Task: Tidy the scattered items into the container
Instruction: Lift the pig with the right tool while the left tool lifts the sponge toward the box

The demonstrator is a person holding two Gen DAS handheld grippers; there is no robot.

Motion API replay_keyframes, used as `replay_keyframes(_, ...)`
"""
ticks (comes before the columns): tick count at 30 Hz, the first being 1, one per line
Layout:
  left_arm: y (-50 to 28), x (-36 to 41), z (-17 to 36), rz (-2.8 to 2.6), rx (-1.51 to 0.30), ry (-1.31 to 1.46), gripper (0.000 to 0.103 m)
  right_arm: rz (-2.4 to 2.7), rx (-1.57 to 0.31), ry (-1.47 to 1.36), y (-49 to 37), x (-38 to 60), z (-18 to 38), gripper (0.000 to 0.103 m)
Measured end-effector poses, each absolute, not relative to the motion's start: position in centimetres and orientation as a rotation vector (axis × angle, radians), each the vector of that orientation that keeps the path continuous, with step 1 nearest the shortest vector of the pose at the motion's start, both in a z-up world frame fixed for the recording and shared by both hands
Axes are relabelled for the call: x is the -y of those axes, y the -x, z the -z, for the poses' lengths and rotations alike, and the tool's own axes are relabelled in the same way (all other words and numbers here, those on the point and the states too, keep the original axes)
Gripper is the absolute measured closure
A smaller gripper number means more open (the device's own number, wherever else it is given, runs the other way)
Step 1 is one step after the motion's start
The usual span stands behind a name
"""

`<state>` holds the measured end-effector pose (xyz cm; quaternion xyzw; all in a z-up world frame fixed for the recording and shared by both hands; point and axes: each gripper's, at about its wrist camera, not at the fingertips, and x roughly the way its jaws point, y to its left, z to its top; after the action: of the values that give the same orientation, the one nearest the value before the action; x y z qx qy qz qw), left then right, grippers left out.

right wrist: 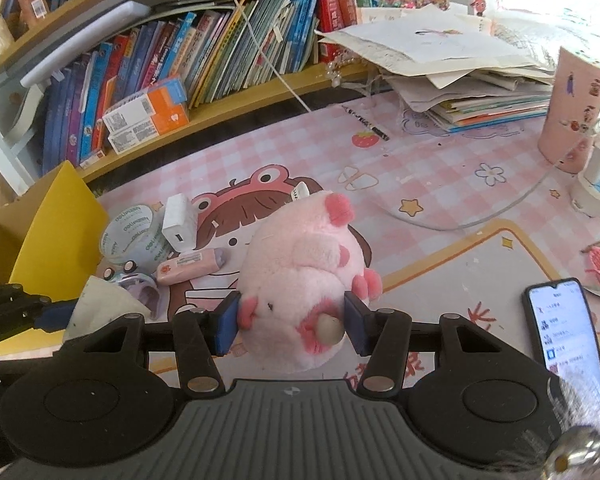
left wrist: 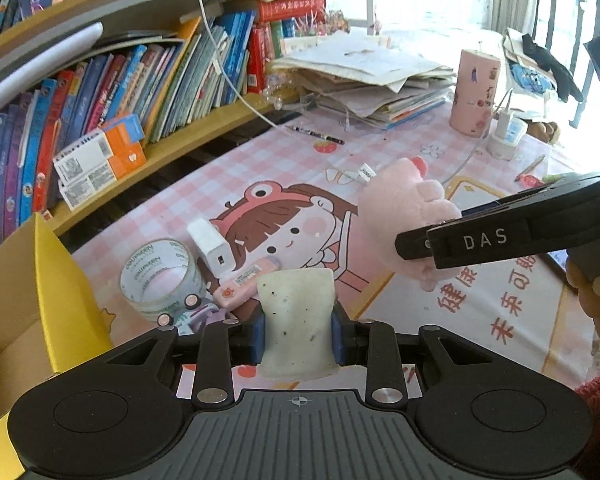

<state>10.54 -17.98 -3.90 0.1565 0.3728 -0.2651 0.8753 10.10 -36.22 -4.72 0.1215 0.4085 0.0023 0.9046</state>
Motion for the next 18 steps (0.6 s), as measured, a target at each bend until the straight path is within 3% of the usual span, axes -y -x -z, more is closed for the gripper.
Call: replay_keyframes(18,-6.7,13.5,1.7,0.593,-0.718,-0.308,0.075,0.044,-0.813,-0.253,-5.3,32.4,3.0,0.052)
